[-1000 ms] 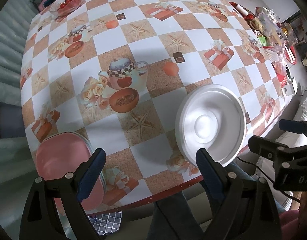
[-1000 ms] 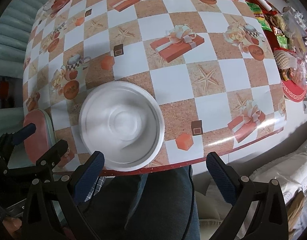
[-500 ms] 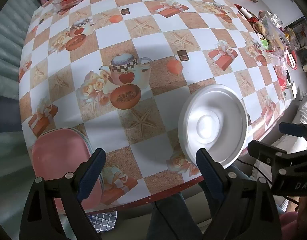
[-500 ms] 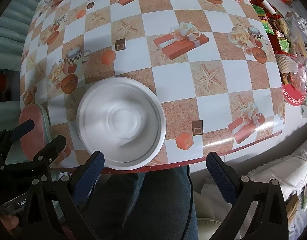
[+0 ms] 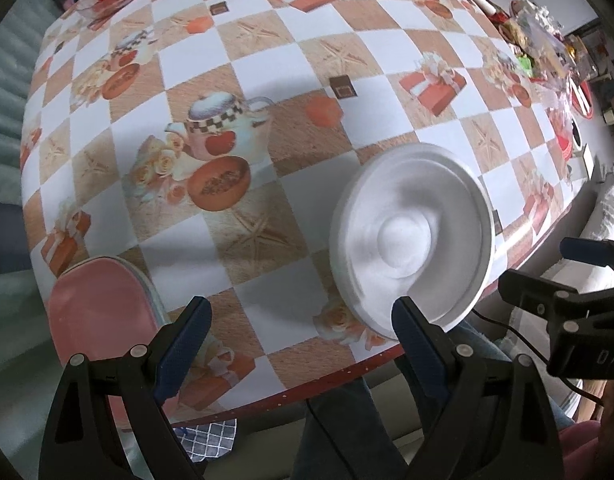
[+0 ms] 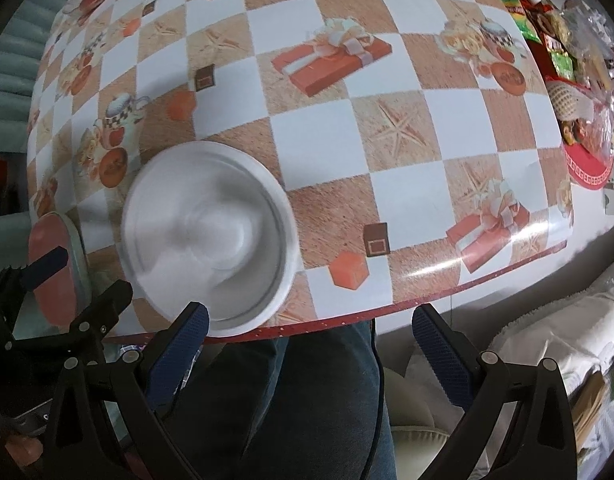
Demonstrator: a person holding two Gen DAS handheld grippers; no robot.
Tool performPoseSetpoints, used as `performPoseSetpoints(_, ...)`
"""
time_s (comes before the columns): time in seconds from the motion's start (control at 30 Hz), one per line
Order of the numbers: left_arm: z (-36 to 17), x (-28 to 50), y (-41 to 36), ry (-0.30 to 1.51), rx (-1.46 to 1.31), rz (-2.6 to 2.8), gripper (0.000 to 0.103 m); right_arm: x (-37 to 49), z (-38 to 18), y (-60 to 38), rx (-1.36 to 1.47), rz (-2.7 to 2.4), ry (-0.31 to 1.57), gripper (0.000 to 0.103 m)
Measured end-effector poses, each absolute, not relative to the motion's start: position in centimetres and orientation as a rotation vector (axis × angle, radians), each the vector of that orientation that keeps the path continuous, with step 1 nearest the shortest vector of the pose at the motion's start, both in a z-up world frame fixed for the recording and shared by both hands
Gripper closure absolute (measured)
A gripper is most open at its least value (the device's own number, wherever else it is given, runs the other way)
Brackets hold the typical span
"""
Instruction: Organize plates and bowls
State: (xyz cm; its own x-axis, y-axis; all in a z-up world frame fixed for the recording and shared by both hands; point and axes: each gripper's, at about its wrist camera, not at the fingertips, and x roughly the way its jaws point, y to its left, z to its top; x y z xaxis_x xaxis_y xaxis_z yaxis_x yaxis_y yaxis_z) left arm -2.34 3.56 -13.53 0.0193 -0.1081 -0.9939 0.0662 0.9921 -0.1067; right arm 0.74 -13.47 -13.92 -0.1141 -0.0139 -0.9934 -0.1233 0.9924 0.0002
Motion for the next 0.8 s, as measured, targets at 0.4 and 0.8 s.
performPoseSetpoints(0.4,-14.8,-1.2,1.9,1.576,-0.008,-0.121,0.01,1.6,-15.3,-15.2,-0.081,0.086,1.713,0.0)
performPoseSetpoints(0.8,-17.2,0.1,1.2,1.595,-0.006,-0.073,0.01,3.1,-17.5,-15.3,-0.049,0.091,1.718,0.0)
